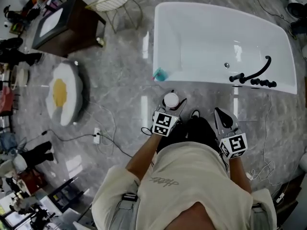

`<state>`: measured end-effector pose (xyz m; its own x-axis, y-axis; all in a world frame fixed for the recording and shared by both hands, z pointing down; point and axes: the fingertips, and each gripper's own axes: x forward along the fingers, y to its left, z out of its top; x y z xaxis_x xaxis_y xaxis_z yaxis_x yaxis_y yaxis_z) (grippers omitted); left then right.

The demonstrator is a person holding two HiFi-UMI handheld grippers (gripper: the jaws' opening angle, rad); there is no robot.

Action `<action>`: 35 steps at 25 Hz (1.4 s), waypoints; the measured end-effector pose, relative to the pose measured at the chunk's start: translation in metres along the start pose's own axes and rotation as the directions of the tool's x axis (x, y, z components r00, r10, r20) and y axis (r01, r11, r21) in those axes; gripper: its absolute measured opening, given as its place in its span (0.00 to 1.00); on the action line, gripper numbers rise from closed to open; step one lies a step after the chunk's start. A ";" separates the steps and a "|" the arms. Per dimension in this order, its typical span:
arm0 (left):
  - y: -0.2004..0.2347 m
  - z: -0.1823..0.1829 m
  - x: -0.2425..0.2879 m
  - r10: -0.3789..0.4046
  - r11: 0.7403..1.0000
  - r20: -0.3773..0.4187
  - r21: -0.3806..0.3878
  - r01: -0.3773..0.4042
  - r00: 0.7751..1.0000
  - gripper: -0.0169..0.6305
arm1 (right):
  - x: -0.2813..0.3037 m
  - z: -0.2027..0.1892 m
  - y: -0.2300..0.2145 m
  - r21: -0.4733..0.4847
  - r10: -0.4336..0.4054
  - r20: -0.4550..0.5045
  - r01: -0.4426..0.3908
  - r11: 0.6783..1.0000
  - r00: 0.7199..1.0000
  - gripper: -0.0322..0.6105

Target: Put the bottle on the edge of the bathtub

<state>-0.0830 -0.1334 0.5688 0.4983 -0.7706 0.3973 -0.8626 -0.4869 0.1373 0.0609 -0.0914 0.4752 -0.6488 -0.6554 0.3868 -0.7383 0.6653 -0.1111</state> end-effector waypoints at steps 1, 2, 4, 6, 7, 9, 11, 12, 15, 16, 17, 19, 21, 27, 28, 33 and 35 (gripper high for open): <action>0.006 -0.006 0.008 0.012 1.000 -0.007 -0.012 -0.012 1.000 0.49 | 0.002 -0.003 -0.003 0.009 0.002 -0.015 -0.002 1.000 1.000 0.05; 0.012 -0.013 0.017 0.030 0.999 -0.008 -0.024 -0.030 1.000 0.49 | 0.005 -0.007 -0.007 0.019 0.006 -0.029 -0.005 1.000 1.000 0.05; 0.027 -0.028 0.035 0.081 0.996 -0.002 -0.043 -0.081 0.997 0.49 | 0.011 -0.018 -0.016 0.037 0.016 -0.052 -0.014 0.999 0.999 0.05; 0.042 -0.042 0.058 0.124 0.991 -0.003 -0.048 -0.124 0.992 0.49 | 0.019 -0.032 -0.029 0.058 0.025 -0.073 -0.021 0.998 0.997 0.05; 0.049 -0.048 0.068 0.143 0.989 -0.007 -0.047 -0.143 0.990 0.49 | 0.023 -0.040 -0.035 0.071 0.032 -0.086 -0.026 0.997 0.996 0.05; 0.061 -0.060 0.084 0.177 0.983 -0.023 -0.046 -0.178 0.984 0.49 | 0.031 -0.049 -0.047 0.100 0.049 -0.104 -0.039 0.994 0.993 0.05; 0.073 -0.068 0.100 0.205 0.977 -0.041 -0.046 -0.206 0.978 0.49 | 0.041 -0.054 -0.060 0.109 0.064 -0.116 -0.052 0.993 0.991 0.05; 0.078 -0.071 0.107 0.215 0.975 -0.049 -0.046 -0.217 0.975 0.49 | 0.047 -0.057 -0.066 0.107 0.072 -0.123 -0.059 0.993 0.990 0.05; 0.092 -0.077 0.124 0.242 0.967 -0.071 -0.061 -0.246 0.968 0.49 | 0.065 -0.064 -0.081 0.107 0.100 -0.146 -0.085 0.991 0.984 0.05; 0.096 -0.078 0.129 0.252 0.964 -0.075 -0.067 -0.257 0.965 0.49 | 0.070 -0.065 -0.086 0.115 0.112 -0.150 -0.095 0.989 0.982 0.05; 0.100 -0.079 0.133 0.262 0.961 -0.077 -0.070 -0.268 0.962 0.49 | 0.075 -0.065 -0.091 0.126 0.122 -0.153 -0.103 0.987 0.981 0.05; 0.106 -0.078 0.141 0.280 0.956 -0.077 -0.071 -0.286 0.957 0.49 | 0.082 -0.064 -0.097 0.147 0.137 -0.162 -0.113 0.983 0.977 0.05; 0.111 -0.078 0.147 0.297 0.950 -0.085 -0.076 -0.303 0.951 0.49 | 0.087 -0.063 -0.103 0.155 0.148 -0.172 -0.122 0.980 0.974 0.05; 0.122 -0.079 0.164 0.319 0.943 -0.093 -0.071 -0.325 0.943 0.49 | 0.100 -0.065 -0.112 0.160 0.179 -0.198 -0.148 0.976 0.964 0.05; 0.123 -0.081 0.166 0.321 0.942 -0.095 -0.071 -0.328 0.942 0.49 | 0.101 -0.067 -0.113 0.165 0.183 -0.200 -0.151 0.975 0.963 0.05; 0.127 -0.088 0.174 0.328 0.941 -0.094 -0.062 -0.334 0.940 0.49 | 0.107 -0.069 -0.116 0.171 0.196 -0.207 -0.162 0.972 0.958 0.05; 0.124 -0.089 0.173 0.330 0.941 -0.078 -0.046 -0.334 0.941 0.49 | 0.105 -0.069 -0.113 0.175 0.205 -0.210 -0.170 0.970 0.956 0.05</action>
<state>-0.1116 -0.2906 0.7355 0.1775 -0.8537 0.4897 -0.9825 -0.1821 0.0388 0.0892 -0.2108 0.5918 -0.7329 -0.4152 0.5389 -0.6383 0.6938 -0.3335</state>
